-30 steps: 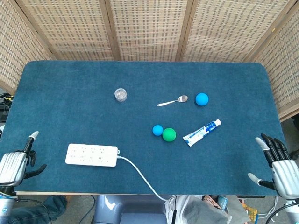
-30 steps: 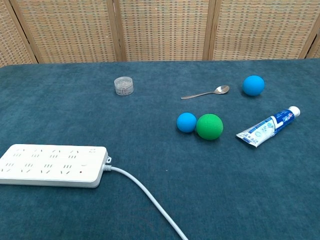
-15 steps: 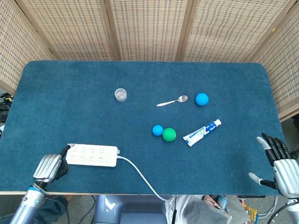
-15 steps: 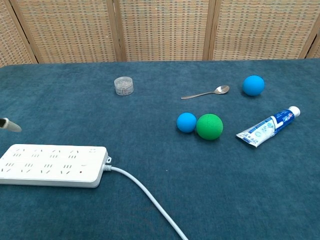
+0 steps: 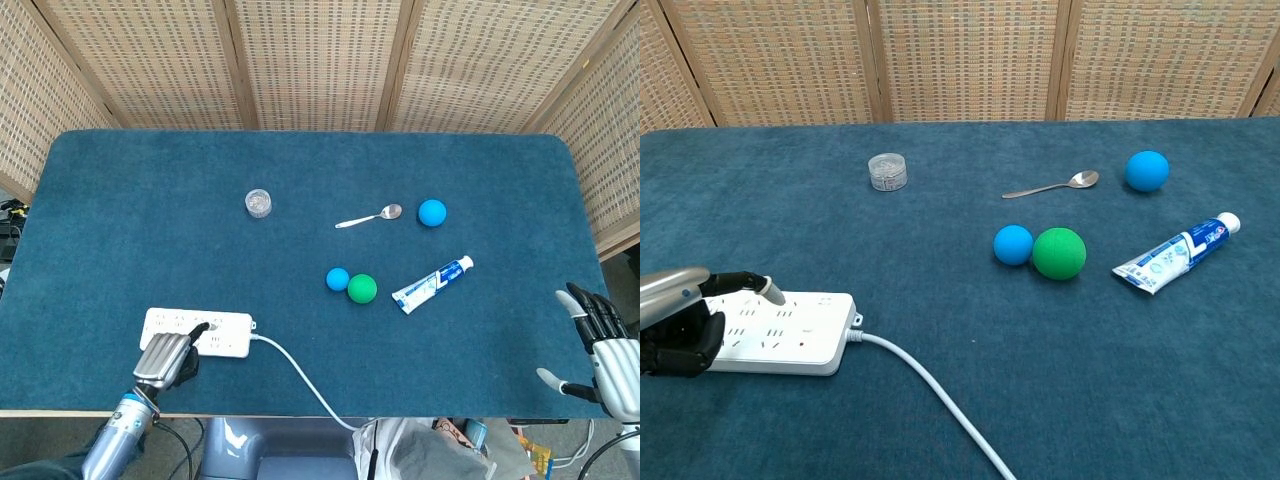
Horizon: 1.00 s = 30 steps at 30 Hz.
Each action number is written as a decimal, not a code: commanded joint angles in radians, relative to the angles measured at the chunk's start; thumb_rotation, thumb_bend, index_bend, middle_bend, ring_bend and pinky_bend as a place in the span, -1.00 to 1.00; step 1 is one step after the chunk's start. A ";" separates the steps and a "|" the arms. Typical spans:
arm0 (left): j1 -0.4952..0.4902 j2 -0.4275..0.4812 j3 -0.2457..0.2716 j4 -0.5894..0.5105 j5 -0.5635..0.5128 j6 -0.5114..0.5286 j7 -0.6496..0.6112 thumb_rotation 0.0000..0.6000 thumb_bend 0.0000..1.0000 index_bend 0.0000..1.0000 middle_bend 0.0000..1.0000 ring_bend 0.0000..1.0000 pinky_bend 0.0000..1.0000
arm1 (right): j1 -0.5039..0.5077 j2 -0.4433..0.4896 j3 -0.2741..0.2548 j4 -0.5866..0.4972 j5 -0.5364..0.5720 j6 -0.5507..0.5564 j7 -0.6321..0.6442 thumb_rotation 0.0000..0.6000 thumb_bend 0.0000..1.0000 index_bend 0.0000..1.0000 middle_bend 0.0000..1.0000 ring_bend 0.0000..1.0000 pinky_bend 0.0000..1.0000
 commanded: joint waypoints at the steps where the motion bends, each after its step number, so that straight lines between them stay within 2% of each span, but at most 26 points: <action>1: -0.013 -0.013 -0.003 -0.008 -0.011 -0.002 0.013 1.00 1.00 -0.55 1.00 0.87 1.00 | 0.000 0.000 0.001 0.000 0.002 -0.001 0.000 1.00 -1.00 -1.00 -1.00 -1.00 -1.00; 19: -0.079 -0.046 0.015 -0.016 -0.174 -0.059 0.113 1.00 1.00 -0.51 1.00 0.87 1.00 | 0.001 -0.001 0.002 0.003 0.006 -0.002 0.005 1.00 -1.00 -1.00 -1.00 -1.00 -1.00; 28: -0.078 -0.040 0.019 -0.018 -0.139 -0.023 0.079 1.00 1.00 -0.51 1.00 0.87 1.00 | 0.002 -0.001 0.004 0.005 0.008 -0.002 0.008 1.00 -1.00 -1.00 -1.00 -1.00 -1.00; 29: -0.074 -0.036 0.020 -0.019 -0.119 -0.012 0.066 1.00 0.96 -0.51 1.00 0.87 1.00 | 0.002 0.000 0.004 0.005 0.007 -0.002 0.008 1.00 -1.00 -1.00 -1.00 -1.00 -1.00; 30: -0.071 -0.032 0.020 -0.020 -0.101 -0.001 0.055 1.00 0.75 -0.51 1.00 0.87 1.00 | 0.002 0.000 0.004 0.005 0.007 -0.002 0.007 1.00 -1.00 -1.00 -1.00 -1.00 -1.00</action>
